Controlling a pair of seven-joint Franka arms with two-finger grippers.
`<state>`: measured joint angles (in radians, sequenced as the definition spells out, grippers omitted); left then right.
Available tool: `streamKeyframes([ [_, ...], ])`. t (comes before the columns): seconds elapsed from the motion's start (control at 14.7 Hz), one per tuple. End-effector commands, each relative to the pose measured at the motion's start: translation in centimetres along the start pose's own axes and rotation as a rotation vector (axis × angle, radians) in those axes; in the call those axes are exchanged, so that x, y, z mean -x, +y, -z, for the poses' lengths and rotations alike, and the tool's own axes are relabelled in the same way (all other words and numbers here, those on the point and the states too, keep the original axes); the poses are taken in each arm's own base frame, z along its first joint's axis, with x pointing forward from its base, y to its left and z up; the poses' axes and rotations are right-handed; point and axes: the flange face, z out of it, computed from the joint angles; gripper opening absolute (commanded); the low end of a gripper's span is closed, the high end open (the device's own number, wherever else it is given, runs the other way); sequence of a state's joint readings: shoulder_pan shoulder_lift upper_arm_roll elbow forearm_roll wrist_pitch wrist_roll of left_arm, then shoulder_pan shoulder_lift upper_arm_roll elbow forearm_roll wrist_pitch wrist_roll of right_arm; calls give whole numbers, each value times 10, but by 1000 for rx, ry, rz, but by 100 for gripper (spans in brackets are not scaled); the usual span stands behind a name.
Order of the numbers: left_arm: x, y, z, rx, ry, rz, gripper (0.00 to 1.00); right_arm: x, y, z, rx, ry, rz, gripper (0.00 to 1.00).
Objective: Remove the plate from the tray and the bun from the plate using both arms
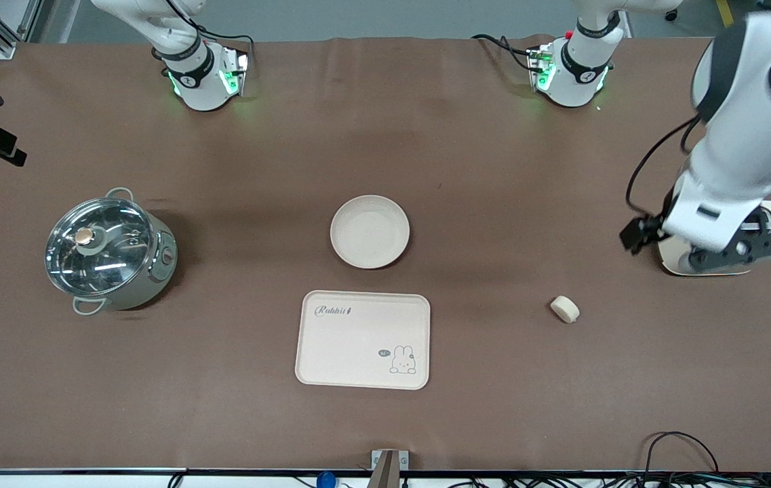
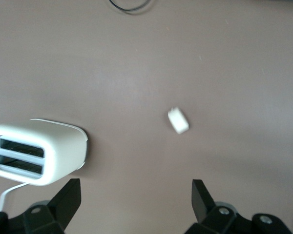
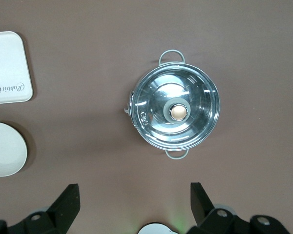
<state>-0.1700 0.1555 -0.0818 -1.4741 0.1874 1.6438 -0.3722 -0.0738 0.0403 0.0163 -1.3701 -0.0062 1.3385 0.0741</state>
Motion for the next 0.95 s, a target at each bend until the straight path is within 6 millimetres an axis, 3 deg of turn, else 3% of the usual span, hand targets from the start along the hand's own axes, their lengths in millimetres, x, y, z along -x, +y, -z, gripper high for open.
streamKeyframes([
  [0.0, 32, -16, 35, 35, -21, -137, 100, 5, 1, 4, 21, 4, 4, 100],
  [0.2, 47, -49, 58, 92, -30, -177, 100, 5, 1, 3, 21, 3, 4, 100],
  [0.41, 61, -81, 52, 191, -56, -248, 100, 5, 3, 3, 19, 3, 1, 100],
  [0.54, 76, -78, 49, 187, -64, -261, 100, 5, 3, 3, 19, 3, 1, 100],
  [0.88, 72, -87, 59, 177, -61, -251, 100, 5, 5, 4, 19, 4, -2, 100],
])
